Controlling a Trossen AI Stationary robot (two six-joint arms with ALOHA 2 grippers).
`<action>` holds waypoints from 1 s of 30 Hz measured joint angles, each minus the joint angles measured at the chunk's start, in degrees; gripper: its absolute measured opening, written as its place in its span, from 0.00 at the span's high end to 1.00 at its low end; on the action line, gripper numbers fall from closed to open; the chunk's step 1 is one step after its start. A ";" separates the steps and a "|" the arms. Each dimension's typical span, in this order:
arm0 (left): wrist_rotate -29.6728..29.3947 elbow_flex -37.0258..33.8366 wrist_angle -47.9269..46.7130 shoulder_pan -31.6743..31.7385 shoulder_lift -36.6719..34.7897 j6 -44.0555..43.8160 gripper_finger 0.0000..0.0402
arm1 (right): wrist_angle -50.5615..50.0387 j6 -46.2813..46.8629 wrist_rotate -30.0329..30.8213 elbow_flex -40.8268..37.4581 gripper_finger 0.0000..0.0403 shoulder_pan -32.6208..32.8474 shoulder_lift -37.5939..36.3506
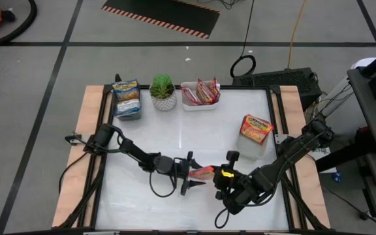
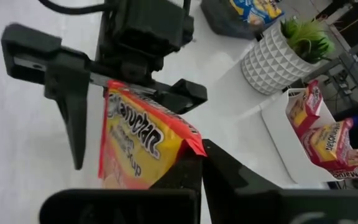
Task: Sort Maruchan noodles
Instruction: Put the orange noodle pack into the gray bin
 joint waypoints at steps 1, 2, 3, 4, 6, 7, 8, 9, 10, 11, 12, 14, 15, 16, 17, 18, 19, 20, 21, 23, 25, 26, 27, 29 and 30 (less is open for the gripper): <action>0.02 0.00 -0.70 -0.01 0.00 0.00 0.35 | 0.06 0.04 -0.06 0.00 1.00 0.02 0.00; 0.02 0.00 -1.56 0.00 0.00 -0.03 0.39 | 0.06 0.04 -0.08 0.00 1.00 0.02 0.00; -0.01 0.00 -2.01 0.04 0.00 -0.07 0.44 | 0.04 0.02 -0.08 0.00 1.00 0.02 0.00; -0.03 0.00 -2.18 0.07 0.00 -0.08 0.48 | -0.07 -0.16 -0.10 0.00 1.00 0.02 0.00; -0.12 0.00 -2.18 0.14 0.00 -0.01 0.56 | -0.50 -1.45 -0.38 0.00 1.00 0.22 0.00; -0.15 0.00 -2.31 0.13 0.00 0.28 0.59 | -0.69 -2.02 -0.90 0.00 1.00 0.40 0.00; -0.13 -0.01 -2.57 0.12 0.00 0.74 0.63 | -0.84 -2.40 -1.58 0.00 1.00 0.53 0.00; -0.13 -0.02 -2.85 0.10 0.00 1.29 0.65 | -1.00 -2.30 -1.79 0.00 1.00 0.68 -0.15; -0.14 -0.02 -3.21 0.10 0.00 1.96 0.67 | -1.25 -1.69 -1.84 -0.01 1.00 0.98 -0.30; -0.13 -0.02 -3.56 0.10 -0.02 2.67 0.69 | -1.42 -0.78 -1.94 -0.02 0.99 1.26 -0.62; -0.13 -0.02 -4.39 0.10 -0.08 3.45 0.69 | -1.44 0.31 -2.02 -0.02 0.98 1.43 -0.95; -0.38 -0.02 -7.16 0.10 -0.09 4.67 0.70 | -1.47 2.97 -2.52 -0.02 0.95 1.79 -1.99; -1.21 -0.07 -9.05 0.10 -0.09 5.19 0.71 | -1.51 4.72 -3.36 -0.02 0.92 1.97 -2.58; -2.13 -0.07 -10.69 0.10 -0.09 5.75 0.71 | -1.50 6.65 -4.26 -0.02 0.90 2.09 -3.01; -3.01 -0.07 -12.26 0.13 -0.09 6.35 0.71 | -1.49 8.87 -5.19 -0.02 0.87 2.09 -3.33; -3.63 -0.07 -13.36 0.14 -0.09 6.88 0.71 | -1.36 10.89 -6.29 -0.02 0.84 2.09 -3.52; -4.06 -0.07 -14.22 0.15 -0.09 7.26 0.71 | -0.93 12.87 -6.97 -0.04 0.80 2.09 -3.54; -4.40 -0.07 -14.67 0.15 -0.09 7.42 0.71 | -0.45 14.57 -7.60 -0.06 0.77 2.08 -3.54; -4.55 -0.07 -14.86 0.24 -0.09 7.51 0.71 | 0.53 15.76 -7.69 -0.32 0.74 1.98 -3.53; -4.61 -0.07 -15.03 0.41 -0.09 7.45 0.71 | 5.44 16.94 -8.06 -2.05 0.67 1.02 -3.24; -4.63 -0.07 -15.31 0.66 -0.36 7.26 0.71 | 11.07 16.27 -10.97 -4.32 0.60 -0.41 -3.00; -4.71 -0.07 -15.60 0.75 -0.54 7.11 0.71 | 13.35 15.29 -13.17 -5.37 0.56 -1.13 -2.88; -4.86 -0.07 -15.60 0.81 -0.61 6.72 0.72 | 15.78 13.85 -14.82 -6.35 0.52 -1.89 -2.86; -4.88 -0.07 -15.96 0.85 -0.71 6.24 0.72 | 20.53 11.07 -16.46 -8.02 0.45 -3.20 -2.99; -4.87 -0.07 -15.99 0.87 -0.88 6.20 0.72 | 21.73 9.77 -16.73 -8.66 0.41 -3.75 -2.99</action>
